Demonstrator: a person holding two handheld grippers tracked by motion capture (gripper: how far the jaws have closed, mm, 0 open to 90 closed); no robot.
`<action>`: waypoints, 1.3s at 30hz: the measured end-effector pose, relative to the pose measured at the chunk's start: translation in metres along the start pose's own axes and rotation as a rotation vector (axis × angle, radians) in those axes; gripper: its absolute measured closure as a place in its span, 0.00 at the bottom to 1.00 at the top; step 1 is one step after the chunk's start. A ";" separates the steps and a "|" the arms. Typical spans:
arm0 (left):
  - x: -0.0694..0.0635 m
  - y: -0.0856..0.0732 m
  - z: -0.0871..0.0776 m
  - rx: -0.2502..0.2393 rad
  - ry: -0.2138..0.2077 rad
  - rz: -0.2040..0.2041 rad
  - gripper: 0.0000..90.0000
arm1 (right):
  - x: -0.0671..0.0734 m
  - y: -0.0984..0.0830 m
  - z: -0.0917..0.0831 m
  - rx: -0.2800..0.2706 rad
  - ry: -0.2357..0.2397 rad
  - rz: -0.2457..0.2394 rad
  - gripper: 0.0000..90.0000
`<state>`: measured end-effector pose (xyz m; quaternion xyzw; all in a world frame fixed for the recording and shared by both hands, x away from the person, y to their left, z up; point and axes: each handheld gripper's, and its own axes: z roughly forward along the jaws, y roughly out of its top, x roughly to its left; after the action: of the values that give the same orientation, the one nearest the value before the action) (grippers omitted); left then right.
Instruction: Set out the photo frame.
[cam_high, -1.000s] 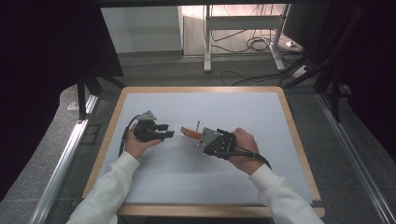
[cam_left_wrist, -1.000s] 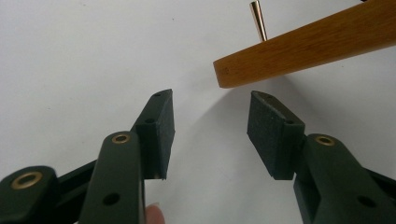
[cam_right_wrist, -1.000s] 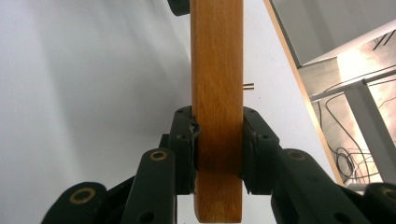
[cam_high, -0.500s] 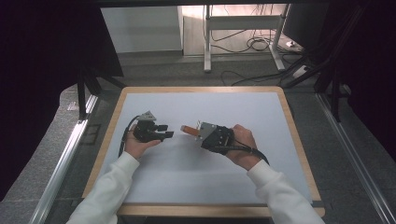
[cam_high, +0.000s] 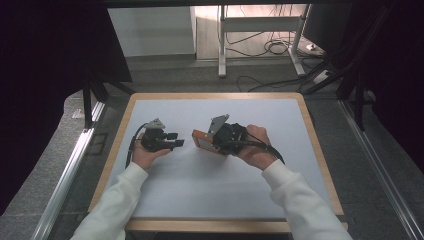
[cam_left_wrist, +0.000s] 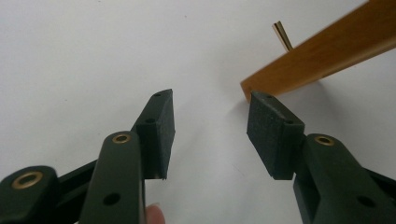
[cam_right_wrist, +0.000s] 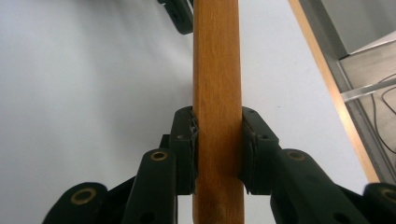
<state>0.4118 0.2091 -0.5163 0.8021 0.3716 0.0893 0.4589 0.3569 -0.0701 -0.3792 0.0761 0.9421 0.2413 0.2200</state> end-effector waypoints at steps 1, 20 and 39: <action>0.000 0.000 0.000 0.002 0.000 0.005 0.57 | 0.000 0.000 -0.002 -0.002 0.006 0.000 0.78; -0.002 0.000 0.004 0.014 0.002 0.009 0.57 | -0.005 -0.023 -0.025 -0.036 0.204 0.022 0.78; -0.004 0.000 0.005 0.024 -0.008 0.026 0.57 | -0.034 -0.024 -0.005 -0.077 0.130 0.121 0.76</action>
<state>0.4112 0.2027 -0.5186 0.8125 0.3606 0.0876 0.4496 0.3840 -0.1019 -0.3743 0.1084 0.9380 0.2947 0.1465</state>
